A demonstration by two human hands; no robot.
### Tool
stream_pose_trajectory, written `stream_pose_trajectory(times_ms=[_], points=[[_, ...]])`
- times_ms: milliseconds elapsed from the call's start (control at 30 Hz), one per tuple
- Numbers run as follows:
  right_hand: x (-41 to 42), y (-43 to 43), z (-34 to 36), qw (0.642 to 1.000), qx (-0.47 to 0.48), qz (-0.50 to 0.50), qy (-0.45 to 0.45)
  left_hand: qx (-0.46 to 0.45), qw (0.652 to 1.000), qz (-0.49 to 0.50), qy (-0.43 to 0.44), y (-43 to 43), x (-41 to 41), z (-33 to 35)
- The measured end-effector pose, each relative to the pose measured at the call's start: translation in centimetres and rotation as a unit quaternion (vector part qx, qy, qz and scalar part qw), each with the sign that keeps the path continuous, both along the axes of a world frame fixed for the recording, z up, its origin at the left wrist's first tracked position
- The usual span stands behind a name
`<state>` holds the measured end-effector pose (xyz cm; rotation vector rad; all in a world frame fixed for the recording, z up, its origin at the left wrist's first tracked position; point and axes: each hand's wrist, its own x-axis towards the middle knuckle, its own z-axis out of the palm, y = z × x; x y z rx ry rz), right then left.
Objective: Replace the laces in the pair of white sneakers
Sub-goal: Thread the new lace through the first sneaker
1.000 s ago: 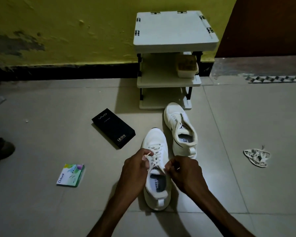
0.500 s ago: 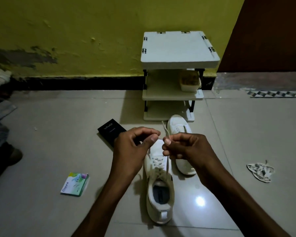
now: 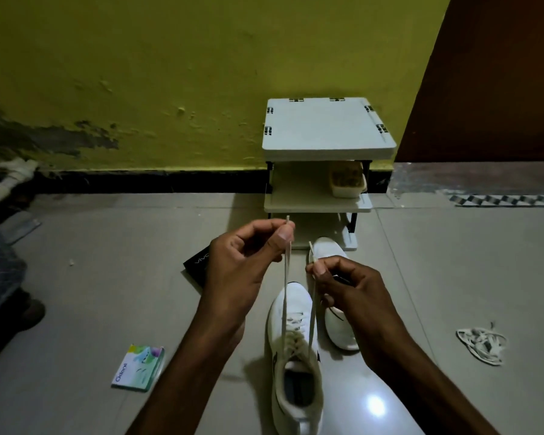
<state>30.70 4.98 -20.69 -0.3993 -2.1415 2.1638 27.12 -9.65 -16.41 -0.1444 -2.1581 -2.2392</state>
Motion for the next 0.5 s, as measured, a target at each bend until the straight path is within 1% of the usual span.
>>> stream_pose_trajectory(times_ms=[100,333,433,500], points=[[0.0,-0.2,0.1,1.000,-0.014,0.000,0.006,0.011,1.000,-0.007,0.009,0.2,-0.1,0.3],[-0.1,-0.5,-0.1,0.999,-0.038,-0.006,0.011,0.007,1.000,-0.014,0.007,0.2,0.2,-0.4],[0.0,-0.3,-0.2,1.000,-0.025,-0.005,0.012,0.025,0.999,-0.040,-0.006,-0.1,0.0,-0.5],[0.2,0.0,-0.8,1.000,0.004,-0.008,0.008,0.027,0.997,-0.064,-0.026,-0.6,-0.1,-1.0]])
